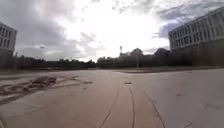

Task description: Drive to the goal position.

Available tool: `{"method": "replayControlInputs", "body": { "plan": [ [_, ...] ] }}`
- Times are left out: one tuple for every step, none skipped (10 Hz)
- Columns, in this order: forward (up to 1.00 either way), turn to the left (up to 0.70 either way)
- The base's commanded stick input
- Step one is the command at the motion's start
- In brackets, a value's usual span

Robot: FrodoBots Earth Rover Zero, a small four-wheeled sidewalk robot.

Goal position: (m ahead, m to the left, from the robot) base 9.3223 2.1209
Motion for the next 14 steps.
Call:
{"method": "replayControlInputs", "body": {
  "plan": [
    [0.7,0.0],
    [0.7,0.0],
    [0.7,0.0],
    [0.7,0.0],
    [0.7,0.0],
    [0.7,0.0],
    [0.7,0.0],
    [0.7,0.0],
    [0.7,0.0],
    [0.7,0.1],
    [0.7,0.18],
    [0.7,0.0],
    [0.7,0.0],
    [0.7,0.0]
  ]
}}
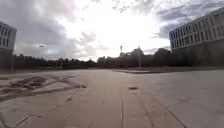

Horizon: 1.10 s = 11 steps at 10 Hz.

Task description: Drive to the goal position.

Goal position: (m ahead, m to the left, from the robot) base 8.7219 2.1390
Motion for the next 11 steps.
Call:
{"method": "replayControlInputs", "body": {
  "plan": [
    [0.7,0.0],
    [0.7,0.0],
    [0.7,0.0],
    [0.7,0.0],
    [0.7,0.0],
    [0.7,0.0],
    [0.7,0.0],
    [0.7,0.0],
    [0.7,0.0],
    [0.7,0.0],
    [0.7,0.0]
  ]
}}
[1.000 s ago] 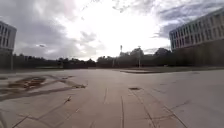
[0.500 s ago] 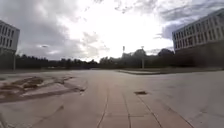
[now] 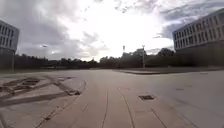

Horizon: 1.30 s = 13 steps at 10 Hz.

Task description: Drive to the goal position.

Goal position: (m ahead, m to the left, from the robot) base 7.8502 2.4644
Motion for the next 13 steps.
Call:
{"method": "replayControlInputs", "body": {
  "plan": [
    [0.7,0.0],
    [0.7,0.0],
    [0.7,0.0],
    [0.7,0.0],
    [0.7,0.0],
    [0.7,0.0],
    [0.7,0.0],
    [0.7,0.0],
    [0.7,0.0],
    [0.7,0.0],
    [0.7,0.0],
    [0.7,0.0],
    [0.7,0.0]
  ]
}}
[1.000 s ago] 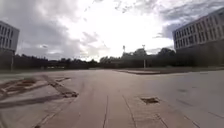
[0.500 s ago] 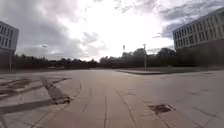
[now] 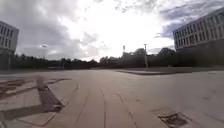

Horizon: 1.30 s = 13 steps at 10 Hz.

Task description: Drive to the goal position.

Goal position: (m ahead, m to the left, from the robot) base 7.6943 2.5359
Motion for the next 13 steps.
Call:
{"method": "replayControlInputs", "body": {
  "plan": [
    [0.7,0.0],
    [0.7,0.0],
    [0.7,0.0],
    [0.7,0.0],
    [0.7,0.0],
    [0.7,0.0],
    [0.7,0.0],
    [0.7,0.0],
    [0.7,0.0],
    [0.7,0.0],
    [0.7,0.31],
    [0.7,0.35],
    [0.7,0.35]
  ]
}}
